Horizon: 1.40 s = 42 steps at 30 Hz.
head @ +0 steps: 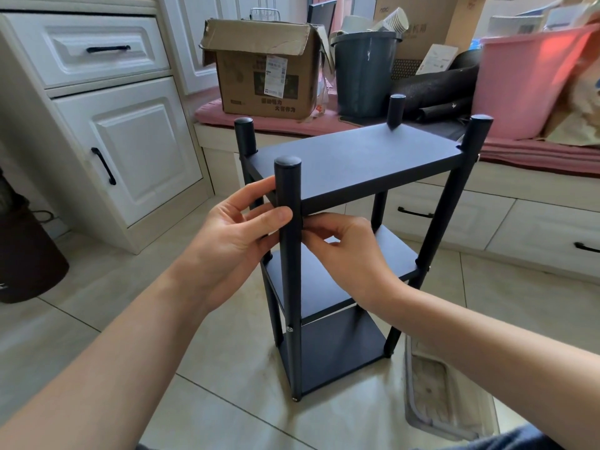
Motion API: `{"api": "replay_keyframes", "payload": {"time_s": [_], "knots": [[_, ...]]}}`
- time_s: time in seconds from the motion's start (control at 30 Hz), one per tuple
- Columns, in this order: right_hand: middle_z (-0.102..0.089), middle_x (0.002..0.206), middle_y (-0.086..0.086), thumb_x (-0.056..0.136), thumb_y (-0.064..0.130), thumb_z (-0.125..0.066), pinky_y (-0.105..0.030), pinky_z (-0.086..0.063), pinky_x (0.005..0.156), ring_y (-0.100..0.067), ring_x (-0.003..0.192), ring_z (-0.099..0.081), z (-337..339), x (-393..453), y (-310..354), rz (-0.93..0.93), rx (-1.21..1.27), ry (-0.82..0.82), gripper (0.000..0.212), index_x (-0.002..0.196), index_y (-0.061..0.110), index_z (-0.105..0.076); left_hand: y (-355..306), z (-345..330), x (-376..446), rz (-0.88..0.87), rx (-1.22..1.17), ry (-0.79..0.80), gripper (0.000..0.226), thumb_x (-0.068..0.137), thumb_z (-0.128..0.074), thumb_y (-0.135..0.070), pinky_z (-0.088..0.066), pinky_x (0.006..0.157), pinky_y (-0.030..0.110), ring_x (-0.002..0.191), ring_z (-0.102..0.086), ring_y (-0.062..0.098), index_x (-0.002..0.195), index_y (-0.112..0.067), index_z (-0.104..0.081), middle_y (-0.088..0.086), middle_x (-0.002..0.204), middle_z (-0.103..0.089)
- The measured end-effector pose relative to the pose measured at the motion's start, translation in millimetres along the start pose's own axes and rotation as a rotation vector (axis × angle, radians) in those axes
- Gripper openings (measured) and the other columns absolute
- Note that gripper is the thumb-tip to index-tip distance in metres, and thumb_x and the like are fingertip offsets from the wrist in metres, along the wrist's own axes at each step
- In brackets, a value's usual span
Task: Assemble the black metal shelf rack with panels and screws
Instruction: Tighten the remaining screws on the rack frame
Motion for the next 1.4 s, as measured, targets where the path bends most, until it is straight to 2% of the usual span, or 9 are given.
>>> {"api": "replay_keyframes", "payload": {"time_s": [0.1,0.2,0.33,0.43,0.53,0.8,1.13,1.27,1.4], "knots": [[-0.073,0.081,0.008,0.094,0.012,-0.061,-0.019,-0.05,0.069,-0.004,0.076,-0.062,5,0,1,0.0,0.008,0.024,0.018,0.088,0.019,-0.078,0,0,-1,0.004,-0.016,0.006,0.044,0.078,-0.067,-0.003,-0.058,0.083,0.031,0.099,-0.073,0.026,0.119,-0.018,-0.07,0.012,0.107,-0.075],[-0.072,0.081,0.01,0.094,0.01,-0.062,-0.014,-0.05,0.07,-0.001,0.078,-0.063,16,0,2,0.02,-0.009,0.001,0.018,0.093,0.018,-0.078,0,-1,-2,0.012,-0.031,0.01,0.043,0.079,-0.066,-0.002,-0.058,0.08,0.029,0.1,-0.073,0.027,0.117,-0.02,-0.072,0.013,0.109,-0.075],[-0.071,0.092,0.001,0.096,0.012,-0.06,-0.021,-0.05,0.071,-0.011,0.081,-0.06,25,-5,4,0.083,-0.102,-0.015,0.018,0.097,0.018,-0.076,0,-1,-2,0.023,-0.034,0.005,0.044,0.077,-0.068,-0.004,-0.058,0.08,0.028,0.101,-0.072,0.024,0.117,-0.023,-0.072,0.008,0.108,-0.075],[-0.069,0.092,0.001,0.097,0.012,-0.058,-0.018,-0.046,0.069,-0.013,0.081,-0.058,30,-6,5,0.08,-0.131,-0.039,0.019,0.095,0.018,-0.076,-1,-2,-2,0.034,-0.045,0.007,0.045,0.076,-0.068,-0.004,-0.058,0.08,0.028,0.098,-0.073,0.023,0.117,-0.023,-0.072,0.007,0.106,-0.076],[-0.07,0.097,0.002,0.098,0.012,-0.058,-0.023,-0.049,0.076,-0.016,0.086,-0.061,32,-7,8,0.069,-0.116,-0.044,0.019,0.097,0.019,-0.076,-1,-2,-2,0.035,-0.045,0.004,0.044,0.076,-0.068,-0.003,-0.058,0.079,0.028,0.096,-0.073,0.024,0.115,-0.023,-0.073,0.008,0.105,-0.076],[-0.069,0.1,0.002,0.097,0.012,-0.059,-0.021,-0.049,0.076,-0.008,0.087,-0.06,29,-7,9,0.082,-0.117,-0.04,0.019,0.103,0.017,-0.077,1,1,-2,0.03,-0.031,0.023,0.041,0.078,-0.069,-0.005,-0.058,0.081,0.029,0.1,-0.072,0.025,0.112,-0.026,-0.077,0.009,0.108,-0.075],[-0.07,0.093,0.002,0.095,0.013,-0.062,-0.033,-0.051,0.081,-0.018,0.088,-0.061,19,-6,6,0.051,-0.056,-0.047,0.019,0.106,0.02,-0.077,1,1,-1,0.009,-0.017,0.033,0.04,0.081,-0.068,-0.004,-0.058,0.082,0.029,0.102,-0.072,0.025,0.116,-0.023,-0.074,0.009,0.111,-0.075],[-0.065,0.08,0.013,0.093,0.014,-0.066,-0.033,-0.051,0.079,-0.016,0.081,-0.061,17,-6,5,0.056,-0.082,-0.032,0.016,0.102,0.018,-0.078,0,0,-1,0.008,-0.035,0.016,0.045,0.08,-0.067,-0.002,-0.057,0.084,0.028,0.106,-0.071,0.026,0.122,-0.017,-0.069,0.012,0.113,-0.074],[-0.067,0.076,0.003,0.091,0.013,-0.068,-0.042,-0.051,0.08,-0.023,0.078,-0.059,15,-6,4,0.06,-0.088,-0.042,0.013,0.097,0.016,-0.079,0,-1,-1,0.009,-0.046,0.016,0.045,0.079,-0.066,-0.001,-0.058,0.08,0.029,0.099,-0.073,0.026,0.122,-0.016,-0.068,0.013,0.11,-0.075]]}}
Point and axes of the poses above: each hand's wrist, its own x-axis towards the middle knuckle, its own z-axis out of the back of the hand, y = z × x, the point moved 2 cm from there along x, towards the middle knuckle
